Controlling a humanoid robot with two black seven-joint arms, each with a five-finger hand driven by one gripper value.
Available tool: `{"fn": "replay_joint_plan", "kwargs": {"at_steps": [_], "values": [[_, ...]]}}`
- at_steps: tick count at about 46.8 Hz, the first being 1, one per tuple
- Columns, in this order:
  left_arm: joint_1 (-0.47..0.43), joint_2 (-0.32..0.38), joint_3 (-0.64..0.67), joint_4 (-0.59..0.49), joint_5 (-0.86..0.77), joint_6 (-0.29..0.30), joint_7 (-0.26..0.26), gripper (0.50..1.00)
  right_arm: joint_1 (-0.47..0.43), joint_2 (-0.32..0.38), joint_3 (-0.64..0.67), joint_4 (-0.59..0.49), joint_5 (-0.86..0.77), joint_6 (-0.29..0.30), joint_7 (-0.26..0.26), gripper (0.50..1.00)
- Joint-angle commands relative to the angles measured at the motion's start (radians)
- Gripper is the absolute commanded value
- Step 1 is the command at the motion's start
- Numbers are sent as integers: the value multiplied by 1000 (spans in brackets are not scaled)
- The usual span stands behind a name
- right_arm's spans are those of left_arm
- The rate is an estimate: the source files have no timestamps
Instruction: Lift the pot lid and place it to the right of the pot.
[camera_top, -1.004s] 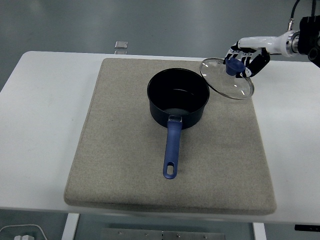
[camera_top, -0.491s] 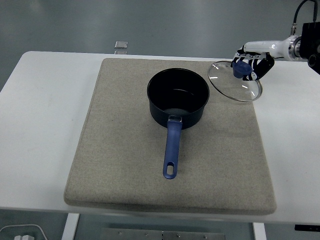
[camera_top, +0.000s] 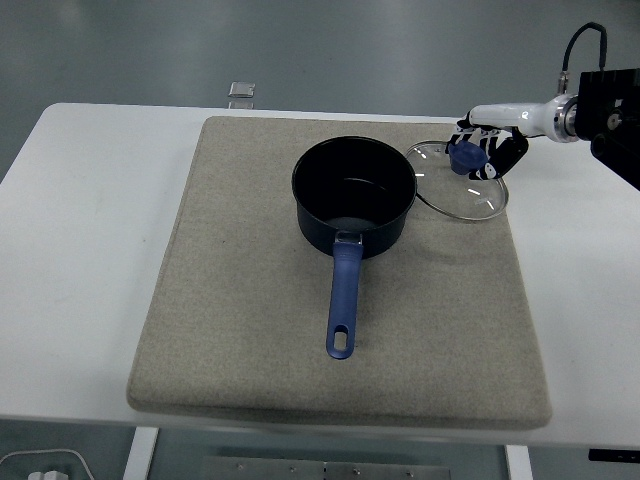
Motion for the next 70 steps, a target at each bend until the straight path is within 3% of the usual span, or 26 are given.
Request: {"fn": "replay_joint_plan", "kwargs": {"at_steps": [1, 7, 12, 17, 23, 37, 57, 70], "values": [[-1, 0, 0, 0, 0, 0, 0, 1000, -2, 0, -16, 0, 3, -12, 0, 500], [1, 0, 0, 0, 0, 0, 0, 1000, -4, 2, -18, 0, 3, -28, 0, 500], [-1, 0, 0, 0, 0, 0, 0, 1000, -4, 2, -16, 0, 3, -28, 0, 543], [-1, 0, 0, 0, 0, 0, 0, 1000, -4, 2, -18, 0, 4, -28, 0, 619], [-1, 0, 0, 0, 0, 0, 0, 1000, -4, 2, -18, 0, 3, -28, 2, 764], [-1, 0, 0, 0, 0, 0, 0, 1000, -1, -1, -13, 0, 10, -26, 2, 895], [-1, 0, 0, 0, 0, 0, 0, 1000, 33, -20, 46, 3, 29, 20, 17, 895], [1, 0, 0, 0, 0, 0, 0, 1000, 18, -23, 126, 2, 265, 47, 16, 895]]}}
